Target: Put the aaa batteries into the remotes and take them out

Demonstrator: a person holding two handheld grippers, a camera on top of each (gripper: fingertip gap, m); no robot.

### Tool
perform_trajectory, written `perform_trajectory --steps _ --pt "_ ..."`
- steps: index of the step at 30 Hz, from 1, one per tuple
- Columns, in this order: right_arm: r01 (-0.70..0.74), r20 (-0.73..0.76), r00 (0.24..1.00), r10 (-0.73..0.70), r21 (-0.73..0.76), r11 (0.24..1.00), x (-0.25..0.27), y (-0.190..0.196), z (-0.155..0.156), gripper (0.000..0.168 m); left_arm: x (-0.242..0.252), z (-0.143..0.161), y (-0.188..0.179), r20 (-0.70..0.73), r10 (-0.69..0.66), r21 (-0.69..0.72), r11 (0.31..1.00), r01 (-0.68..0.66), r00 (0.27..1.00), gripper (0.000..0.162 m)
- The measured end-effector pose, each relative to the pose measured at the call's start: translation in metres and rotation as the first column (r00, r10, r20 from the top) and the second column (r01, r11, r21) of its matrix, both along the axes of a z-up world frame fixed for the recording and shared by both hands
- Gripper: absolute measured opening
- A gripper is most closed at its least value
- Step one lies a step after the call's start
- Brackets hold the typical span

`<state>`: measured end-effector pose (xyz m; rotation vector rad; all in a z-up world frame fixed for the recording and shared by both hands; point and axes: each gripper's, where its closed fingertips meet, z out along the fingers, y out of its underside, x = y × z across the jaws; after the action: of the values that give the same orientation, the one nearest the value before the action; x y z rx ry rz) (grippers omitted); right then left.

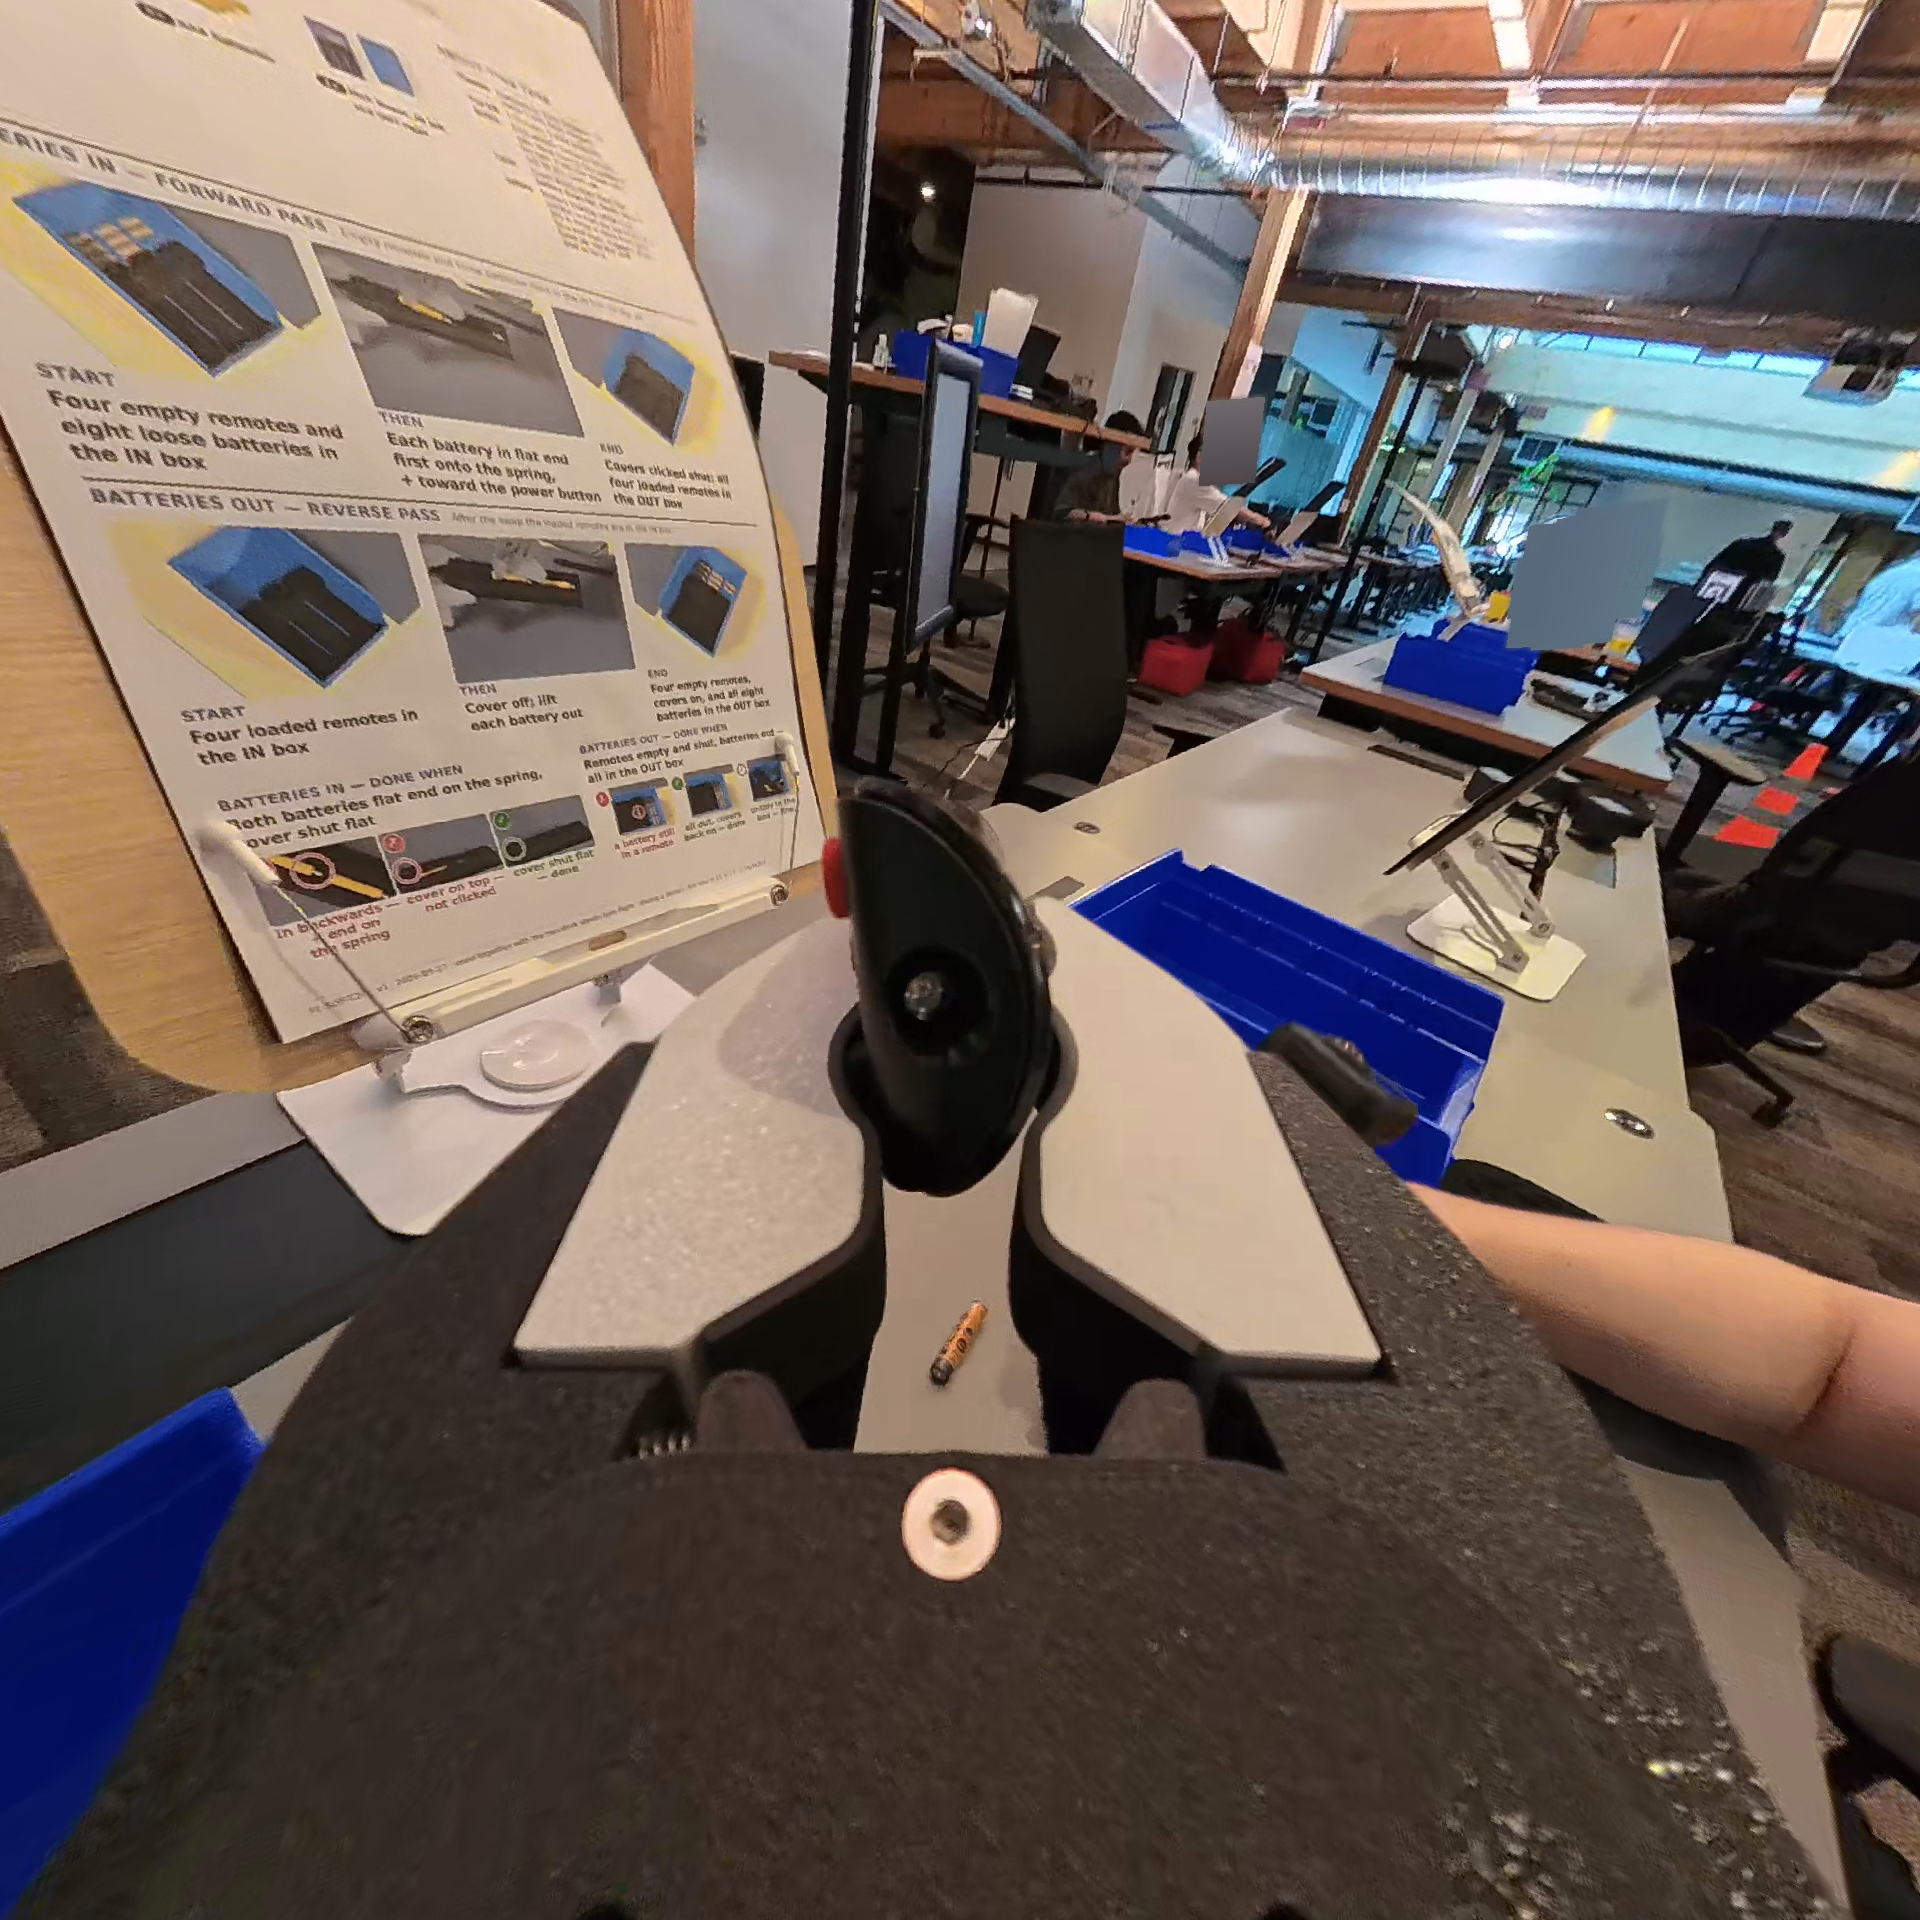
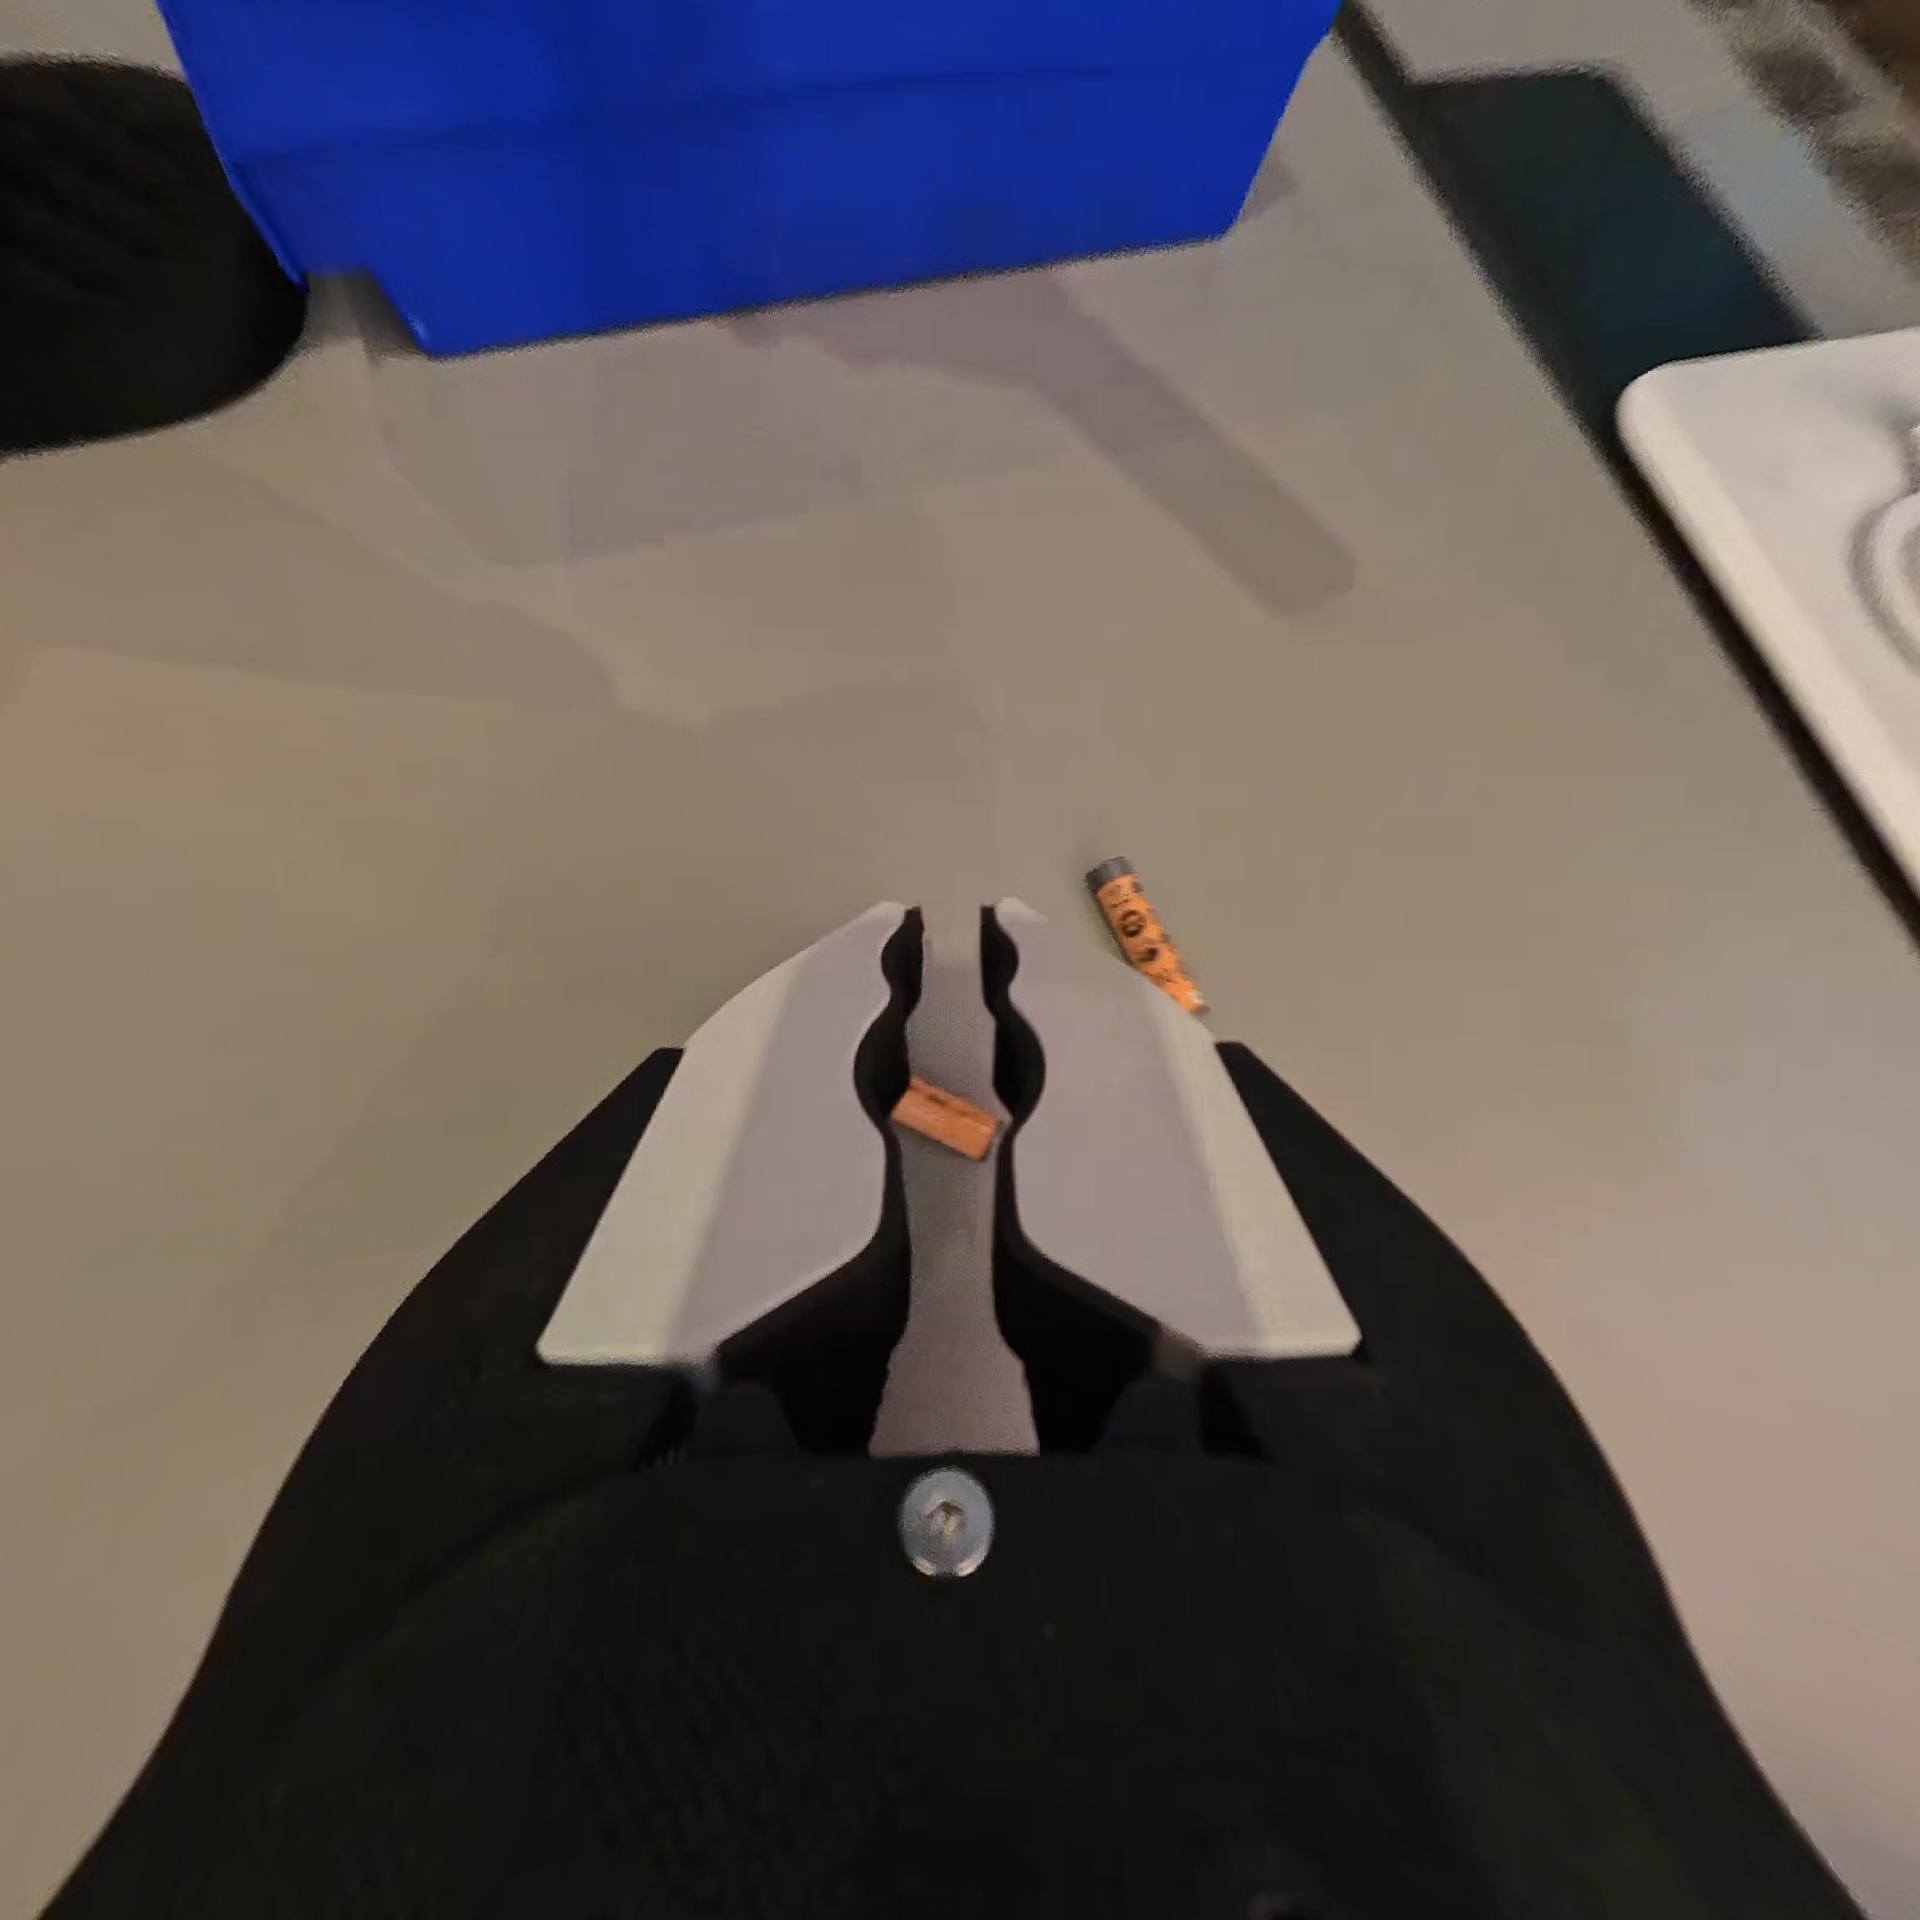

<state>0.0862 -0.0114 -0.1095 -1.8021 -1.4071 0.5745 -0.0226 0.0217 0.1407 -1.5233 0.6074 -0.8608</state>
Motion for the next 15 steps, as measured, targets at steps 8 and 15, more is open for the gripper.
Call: perform_trajectory --steps 8,15 --pt "-0.211 0.327 0.930 0.165 0.110 0.971 0.041 -0.038 -0.033 0.023 -0.006 0.013 -0.014 0.105 -0.141 0.007 0.990 0.141 0.984 0.023" --pt "-0.157 0.335 0.927 0.169 -0.062 0.986 0.036 -0.037 -0.053 0.018 -0.011 0.021 -0.028 0.160 -0.259 0.052 0.966 0.254 0.952 0.023"
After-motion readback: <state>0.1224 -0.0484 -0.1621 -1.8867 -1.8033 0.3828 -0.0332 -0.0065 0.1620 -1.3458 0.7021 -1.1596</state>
